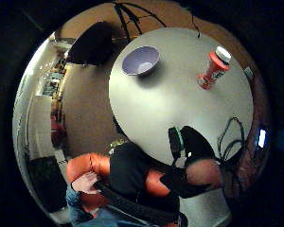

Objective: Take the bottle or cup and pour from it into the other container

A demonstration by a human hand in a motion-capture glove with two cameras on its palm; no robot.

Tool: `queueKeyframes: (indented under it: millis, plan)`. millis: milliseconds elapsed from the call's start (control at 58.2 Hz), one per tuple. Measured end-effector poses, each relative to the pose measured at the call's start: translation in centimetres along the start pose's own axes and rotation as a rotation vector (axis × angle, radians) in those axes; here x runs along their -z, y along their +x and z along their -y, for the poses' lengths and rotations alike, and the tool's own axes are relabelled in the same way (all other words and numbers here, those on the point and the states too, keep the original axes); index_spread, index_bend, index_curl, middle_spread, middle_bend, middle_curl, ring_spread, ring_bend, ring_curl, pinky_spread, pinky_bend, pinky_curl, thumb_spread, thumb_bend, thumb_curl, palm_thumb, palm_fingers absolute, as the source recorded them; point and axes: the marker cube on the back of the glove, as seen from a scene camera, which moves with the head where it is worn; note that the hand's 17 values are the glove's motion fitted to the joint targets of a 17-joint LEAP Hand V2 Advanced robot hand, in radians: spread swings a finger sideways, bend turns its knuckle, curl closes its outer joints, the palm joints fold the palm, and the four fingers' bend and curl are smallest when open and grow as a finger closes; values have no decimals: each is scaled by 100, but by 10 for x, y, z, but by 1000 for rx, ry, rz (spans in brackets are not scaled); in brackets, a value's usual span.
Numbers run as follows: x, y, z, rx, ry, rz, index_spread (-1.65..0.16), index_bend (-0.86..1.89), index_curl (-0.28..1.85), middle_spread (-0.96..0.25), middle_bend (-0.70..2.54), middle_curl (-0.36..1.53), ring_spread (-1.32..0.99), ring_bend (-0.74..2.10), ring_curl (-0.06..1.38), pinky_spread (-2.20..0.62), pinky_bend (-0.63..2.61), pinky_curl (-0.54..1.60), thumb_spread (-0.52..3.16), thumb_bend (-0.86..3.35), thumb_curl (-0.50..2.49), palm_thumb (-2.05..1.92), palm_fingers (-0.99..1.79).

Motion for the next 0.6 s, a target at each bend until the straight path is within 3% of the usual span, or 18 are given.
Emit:
queueKeyframes:
  millis: [292, 601]
  plan:
    - [-4, 16, 20, -17, 1, 51, -39, 17, 28, -10, 16, 20, -4, 35, 23, 23, 48, 30, 98, 1, 35, 76, 16]
    - [-7, 93, 15, -84, 57, 157, -39, 16, 29, -10, 17, 23, -4, 36, 26, 23, 48, 32, 99, -2, 38, 77, 17]
